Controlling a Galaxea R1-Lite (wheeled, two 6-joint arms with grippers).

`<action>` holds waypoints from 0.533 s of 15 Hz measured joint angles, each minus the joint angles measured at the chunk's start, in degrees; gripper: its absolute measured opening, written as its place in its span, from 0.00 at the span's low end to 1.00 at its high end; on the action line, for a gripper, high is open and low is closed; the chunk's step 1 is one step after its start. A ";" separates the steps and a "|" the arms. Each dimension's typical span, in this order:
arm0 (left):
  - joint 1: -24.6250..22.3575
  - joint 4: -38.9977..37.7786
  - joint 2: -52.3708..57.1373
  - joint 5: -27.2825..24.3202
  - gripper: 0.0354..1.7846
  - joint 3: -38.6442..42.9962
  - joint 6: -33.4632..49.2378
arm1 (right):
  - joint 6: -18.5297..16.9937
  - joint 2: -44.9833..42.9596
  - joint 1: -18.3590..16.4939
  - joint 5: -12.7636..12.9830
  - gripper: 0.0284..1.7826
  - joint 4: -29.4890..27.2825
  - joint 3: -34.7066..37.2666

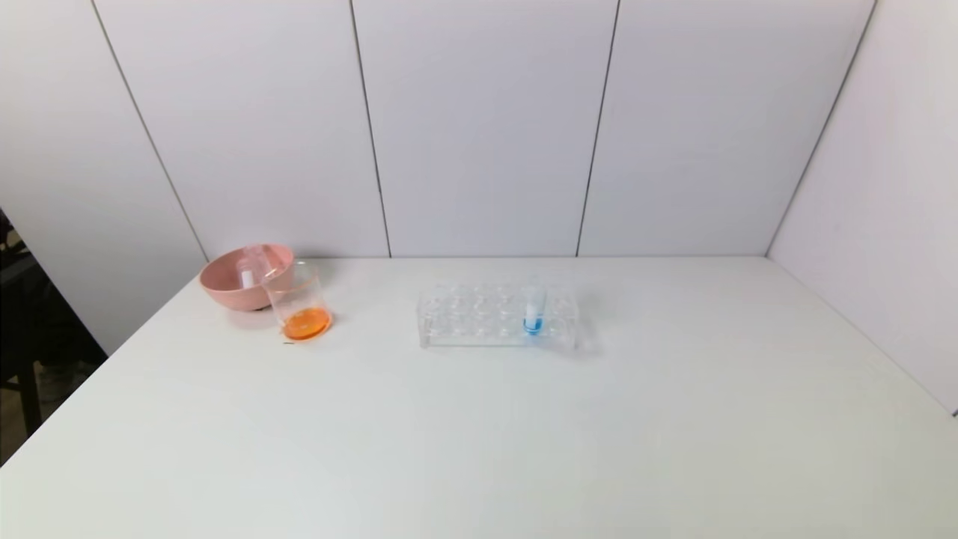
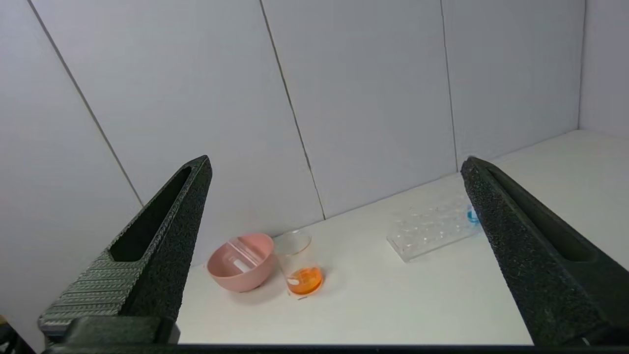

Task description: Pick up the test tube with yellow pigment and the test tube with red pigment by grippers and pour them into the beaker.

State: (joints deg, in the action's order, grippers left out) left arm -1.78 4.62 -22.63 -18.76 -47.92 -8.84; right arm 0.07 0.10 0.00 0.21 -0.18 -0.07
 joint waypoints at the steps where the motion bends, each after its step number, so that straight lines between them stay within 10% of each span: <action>1: 0.66 0.09 3.67 0.11 0.99 3.44 -1.61 | 0.00 0.00 0.00 -0.02 0.95 0.00 0.00; 8: 2.18 -29.06 17.03 1.97 0.99 40.20 -7.30 | 0.00 0.00 0.00 0.01 0.95 0.00 0.00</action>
State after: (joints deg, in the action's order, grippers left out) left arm 0.40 -24.44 -5.60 -16.79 -7.72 -16.14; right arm 0.07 0.10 0.00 0.22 -0.18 -0.07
